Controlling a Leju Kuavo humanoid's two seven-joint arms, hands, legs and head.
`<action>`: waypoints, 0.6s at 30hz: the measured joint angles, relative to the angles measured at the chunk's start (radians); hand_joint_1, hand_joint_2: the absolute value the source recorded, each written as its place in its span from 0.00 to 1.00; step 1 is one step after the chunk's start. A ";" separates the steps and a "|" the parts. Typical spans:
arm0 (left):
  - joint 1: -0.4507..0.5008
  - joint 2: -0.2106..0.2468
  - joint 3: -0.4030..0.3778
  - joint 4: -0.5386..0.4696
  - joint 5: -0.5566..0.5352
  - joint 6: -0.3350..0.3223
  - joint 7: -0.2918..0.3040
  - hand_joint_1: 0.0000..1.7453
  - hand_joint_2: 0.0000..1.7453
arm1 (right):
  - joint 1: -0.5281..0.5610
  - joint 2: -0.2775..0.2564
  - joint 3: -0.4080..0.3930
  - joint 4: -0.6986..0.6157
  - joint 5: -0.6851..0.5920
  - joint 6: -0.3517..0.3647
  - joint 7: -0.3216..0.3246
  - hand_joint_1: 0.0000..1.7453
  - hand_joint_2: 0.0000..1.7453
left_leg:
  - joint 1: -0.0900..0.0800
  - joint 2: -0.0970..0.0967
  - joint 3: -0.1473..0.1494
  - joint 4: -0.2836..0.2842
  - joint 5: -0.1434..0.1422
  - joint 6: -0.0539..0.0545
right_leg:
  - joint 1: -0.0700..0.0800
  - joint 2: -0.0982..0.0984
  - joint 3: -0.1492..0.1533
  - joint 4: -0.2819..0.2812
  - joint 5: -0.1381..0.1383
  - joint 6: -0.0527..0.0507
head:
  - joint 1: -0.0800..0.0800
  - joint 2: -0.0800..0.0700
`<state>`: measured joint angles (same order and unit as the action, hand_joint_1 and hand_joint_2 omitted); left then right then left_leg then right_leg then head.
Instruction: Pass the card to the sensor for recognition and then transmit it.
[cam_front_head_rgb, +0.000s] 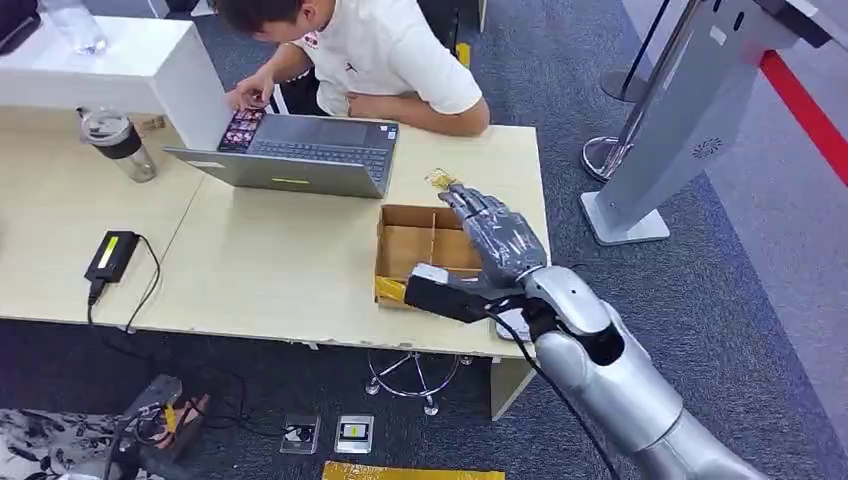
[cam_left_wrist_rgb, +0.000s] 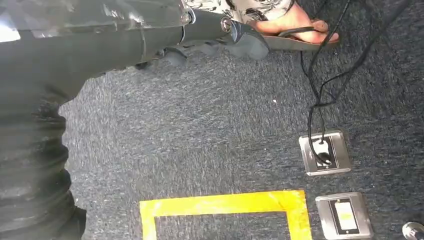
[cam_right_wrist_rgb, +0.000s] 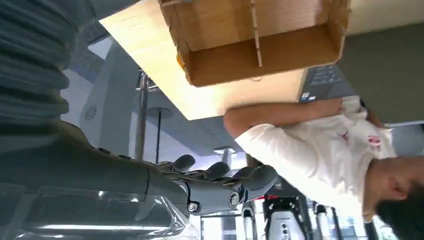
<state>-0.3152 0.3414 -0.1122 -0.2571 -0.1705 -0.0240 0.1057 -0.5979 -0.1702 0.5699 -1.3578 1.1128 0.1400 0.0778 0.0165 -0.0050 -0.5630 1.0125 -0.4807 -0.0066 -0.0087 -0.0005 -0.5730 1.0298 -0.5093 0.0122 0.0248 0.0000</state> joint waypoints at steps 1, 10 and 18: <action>0.000 0.000 0.000 0.000 -0.001 -0.002 0.000 0.00 1.00 | -0.008 0.006 0.001 0.024 0.000 -0.010 -0.001 0.00 1.00 | 0.000 0.000 0.000 0.000 0.000 0.000 | 0.000 0.000 0.000 0.000 0.000 0.000 | 0.000 0.000; -0.003 -0.003 0.006 0.000 -0.023 -0.016 0.014 0.00 1.00 | -0.054 0.039 0.008 0.198 0.017 -0.066 0.027 0.00 1.00 | 0.000 0.000 0.000 0.000 0.000 0.000 | 0.000 0.000 0.000 0.000 0.000 0.000 | 0.000 0.000; -0.011 -0.007 0.008 -0.001 -0.026 -0.016 0.024 0.00 1.00 | -0.059 0.062 0.002 0.285 0.027 -0.076 0.040 0.00 1.00 | 0.000 0.001 0.001 0.000 0.000 0.000 | 0.000 0.001 -0.001 0.000 0.000 0.000 | 0.000 0.000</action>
<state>-0.3265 0.3342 -0.1041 -0.2583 -0.1965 -0.0397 0.1297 -0.6566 -0.1079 0.5718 -1.0723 1.1399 0.0641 0.1175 0.0165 -0.0043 -0.5624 1.0125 -0.4807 -0.0067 -0.0087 0.0002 -0.5738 1.0297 -0.5092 0.0122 0.0252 0.0000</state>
